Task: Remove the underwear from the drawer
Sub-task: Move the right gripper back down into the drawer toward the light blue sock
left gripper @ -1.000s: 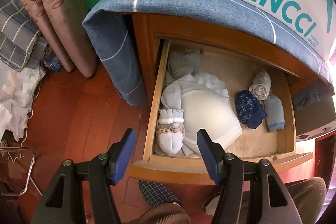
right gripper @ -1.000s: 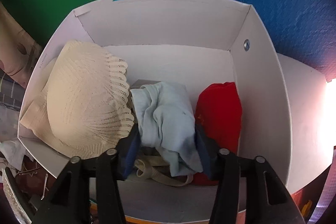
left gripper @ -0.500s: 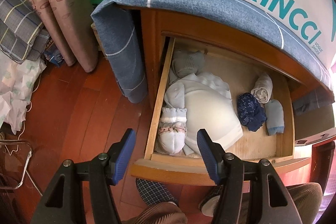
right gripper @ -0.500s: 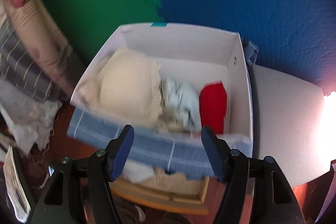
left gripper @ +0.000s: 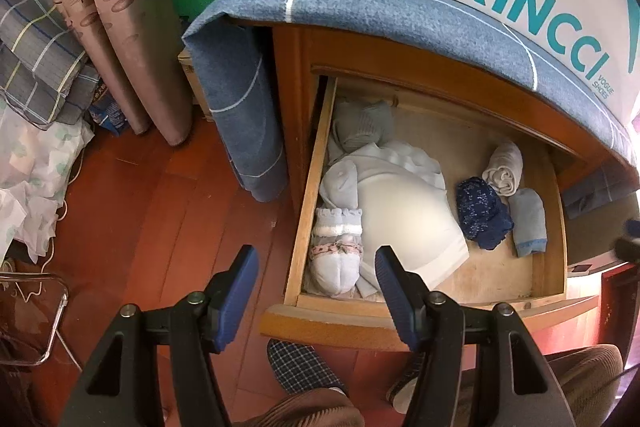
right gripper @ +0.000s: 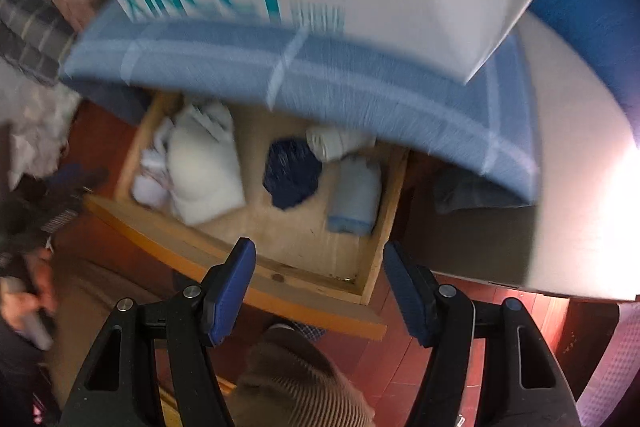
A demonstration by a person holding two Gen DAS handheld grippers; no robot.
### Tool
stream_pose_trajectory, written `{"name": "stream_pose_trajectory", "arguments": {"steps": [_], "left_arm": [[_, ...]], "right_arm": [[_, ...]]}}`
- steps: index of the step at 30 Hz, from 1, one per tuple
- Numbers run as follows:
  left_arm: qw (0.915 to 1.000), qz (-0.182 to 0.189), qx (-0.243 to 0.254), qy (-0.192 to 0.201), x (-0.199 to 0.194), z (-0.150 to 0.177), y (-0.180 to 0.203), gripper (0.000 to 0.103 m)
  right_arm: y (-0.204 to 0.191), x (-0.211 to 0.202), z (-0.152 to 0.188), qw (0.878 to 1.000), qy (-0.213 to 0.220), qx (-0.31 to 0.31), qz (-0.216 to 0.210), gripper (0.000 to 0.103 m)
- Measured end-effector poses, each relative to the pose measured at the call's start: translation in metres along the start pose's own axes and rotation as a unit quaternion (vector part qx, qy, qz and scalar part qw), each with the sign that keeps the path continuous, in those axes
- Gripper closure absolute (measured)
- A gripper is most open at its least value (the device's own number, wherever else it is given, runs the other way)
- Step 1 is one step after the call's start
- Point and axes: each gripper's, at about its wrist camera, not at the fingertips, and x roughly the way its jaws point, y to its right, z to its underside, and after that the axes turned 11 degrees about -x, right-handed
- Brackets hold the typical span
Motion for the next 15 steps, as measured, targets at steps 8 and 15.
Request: {"name": "stream_pose_trajectory", "arguments": {"steps": [8, 15], "left_arm": [[0.9996, 0.018, -0.019, 0.011, -0.004, -0.002, -0.008, 0.041], [0.9993, 0.022, -0.027, 0.010, -0.002, -0.003, -0.011, 0.041]], "right_arm": [[0.003, 0.082, -0.007, 0.996, -0.043, -0.076, 0.002, 0.040], [-0.002, 0.122, -0.008, 0.982, -0.063, -0.174, 0.025, 0.039]]}}
